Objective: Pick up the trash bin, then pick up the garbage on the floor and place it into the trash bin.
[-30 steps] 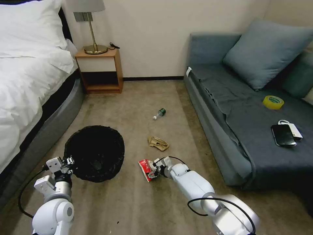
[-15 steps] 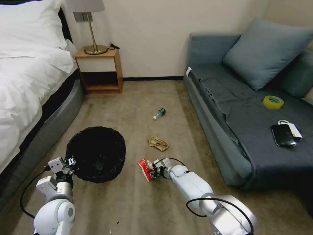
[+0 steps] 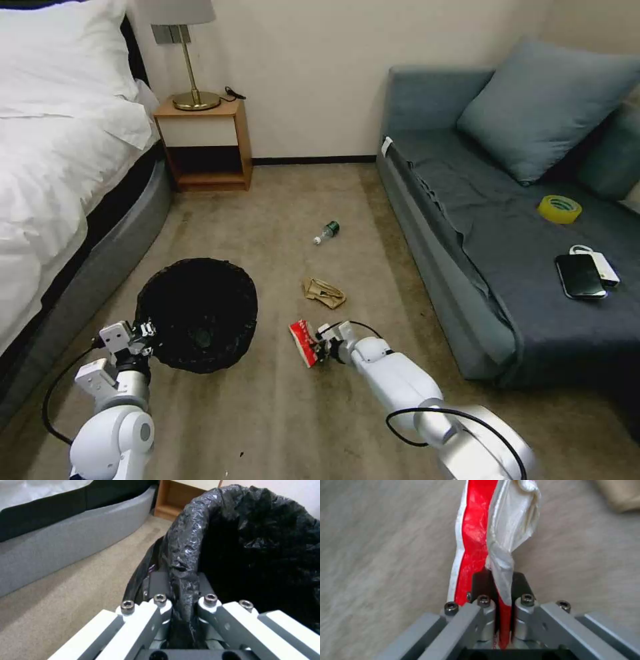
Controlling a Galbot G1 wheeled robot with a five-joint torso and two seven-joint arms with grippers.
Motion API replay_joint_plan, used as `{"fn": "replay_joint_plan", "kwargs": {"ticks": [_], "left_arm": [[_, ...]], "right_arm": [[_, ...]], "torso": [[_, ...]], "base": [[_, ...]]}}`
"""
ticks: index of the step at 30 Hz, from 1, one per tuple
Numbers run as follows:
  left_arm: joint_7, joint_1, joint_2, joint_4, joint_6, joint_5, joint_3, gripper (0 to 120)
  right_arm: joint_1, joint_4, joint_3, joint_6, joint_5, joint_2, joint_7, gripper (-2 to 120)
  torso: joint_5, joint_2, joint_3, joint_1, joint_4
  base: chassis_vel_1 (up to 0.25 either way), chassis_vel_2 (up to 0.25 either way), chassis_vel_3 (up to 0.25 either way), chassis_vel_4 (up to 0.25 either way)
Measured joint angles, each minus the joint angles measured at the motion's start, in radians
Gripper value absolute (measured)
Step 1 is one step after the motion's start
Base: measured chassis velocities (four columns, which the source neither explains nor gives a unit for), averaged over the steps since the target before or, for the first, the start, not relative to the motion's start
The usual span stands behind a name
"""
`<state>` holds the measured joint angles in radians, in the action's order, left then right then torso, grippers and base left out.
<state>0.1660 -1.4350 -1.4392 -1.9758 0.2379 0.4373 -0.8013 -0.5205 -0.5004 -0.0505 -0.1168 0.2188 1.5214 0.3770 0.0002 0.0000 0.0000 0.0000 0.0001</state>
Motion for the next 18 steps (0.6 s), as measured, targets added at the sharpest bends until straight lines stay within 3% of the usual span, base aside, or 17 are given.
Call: {"fn": "replay_joint_plan", "kwargs": {"ticks": [6, 10, 12, 14, 18], "left_arm": [[0.011, 0.012, 0.002, 0.011, 0.008, 0.015, 0.028, 4], [0.017, 0.034, 0.010, 0.041, 0.023, 0.045, 0.070, 4], [0.017, 0.036, 0.011, 0.044, 0.025, 0.049, 0.074, 4], [0.017, 0.052, 0.020, 0.064, 0.038, 0.079, 0.100, 4], [0.020, 0.069, 0.024, 0.083, 0.051, 0.106, 0.120, 4]], "right_arm": [[-0.045, -0.178, 0.070, -0.005, 0.028, -0.078, -0.050, 1], [-0.098, -0.443, 0.117, -0.038, 0.103, -0.152, -0.119, 1], [-0.103, -0.466, 0.119, -0.042, 0.113, -0.159, -0.125, 1], [-0.129, -0.616, 0.136, -0.057, 0.152, -0.207, -0.172, 1], [-0.149, -0.727, 0.154, -0.058, 0.163, -0.248, -0.205, 1]], "torso": [[-0.0002, 0.000, 0.000, 0.000, -0.0003], [-0.0001, 0.000, 0.000, 0.000, -0.0001], [0.0001, 0.000, 0.000, 0.000, -0.0002], [-0.0002, 0.000, 0.000, 0.000, -0.0001], [0.0002, 0.000, 0.000, 0.000, -0.0001]], "base": [[0.000, 0.000, 0.000, 0.000], [0.000, 0.000, 0.000, 0.000], [0.000, 0.000, 0.000, 0.000], [0.000, 0.000, 0.000, 0.000], [0.000, 0.000, 0.000, 0.000]]}}
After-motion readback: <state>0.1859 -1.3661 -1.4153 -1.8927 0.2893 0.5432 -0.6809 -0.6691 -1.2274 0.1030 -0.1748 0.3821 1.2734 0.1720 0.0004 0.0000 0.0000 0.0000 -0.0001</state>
